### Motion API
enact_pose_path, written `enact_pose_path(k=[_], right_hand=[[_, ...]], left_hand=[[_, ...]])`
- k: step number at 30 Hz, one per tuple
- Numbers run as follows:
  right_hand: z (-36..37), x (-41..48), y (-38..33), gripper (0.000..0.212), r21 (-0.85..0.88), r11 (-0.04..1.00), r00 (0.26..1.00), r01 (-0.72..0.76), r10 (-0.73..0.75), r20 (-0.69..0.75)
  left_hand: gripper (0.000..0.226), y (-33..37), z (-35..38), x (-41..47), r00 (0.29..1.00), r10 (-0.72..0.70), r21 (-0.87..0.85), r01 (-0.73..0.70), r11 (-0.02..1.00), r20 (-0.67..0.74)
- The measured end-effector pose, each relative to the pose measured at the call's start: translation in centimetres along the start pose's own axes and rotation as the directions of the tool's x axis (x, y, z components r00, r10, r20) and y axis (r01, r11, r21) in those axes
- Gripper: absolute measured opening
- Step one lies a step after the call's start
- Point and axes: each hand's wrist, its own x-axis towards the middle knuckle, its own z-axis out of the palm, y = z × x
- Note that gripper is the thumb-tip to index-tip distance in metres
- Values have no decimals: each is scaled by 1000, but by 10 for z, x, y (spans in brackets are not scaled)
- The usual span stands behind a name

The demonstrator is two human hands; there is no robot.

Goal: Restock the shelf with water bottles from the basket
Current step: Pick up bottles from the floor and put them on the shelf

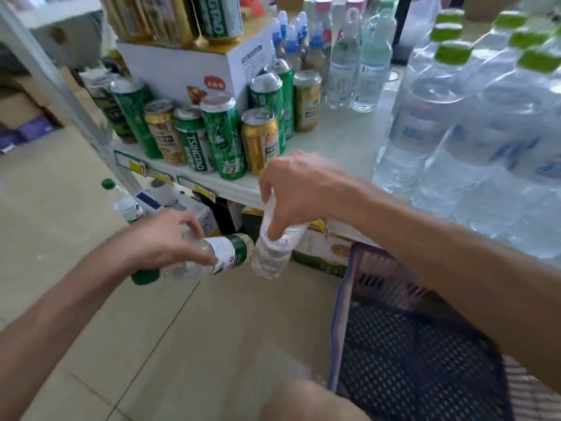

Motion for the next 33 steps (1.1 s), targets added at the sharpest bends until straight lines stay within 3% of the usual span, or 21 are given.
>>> enact_pose_path(k=[7,14,20,27,33], right_hand=[[-104,-42,16,62,120,991,966,-59,87,-244],[-149,-30,28,65,-136,977,897,-162,88,-433],[-161,-5,51,73,-272,936,930,-224,122,-348],[-166,29,82,34,-456,866,956,-205,76,-285],[-178,28,100,29,-487,842,962,-233,126,-244]], left_hand=[[47,60,-72,-39,976,216,269,-205,941,-12],[51,129,-97,-32,908,420,463,-370,805,-5],[55,195,-107,-11,832,554,547,-467,695,7],[61,252,-93,16,793,602,569,-539,622,93],[59,272,-96,21,761,640,628,-551,549,108]])
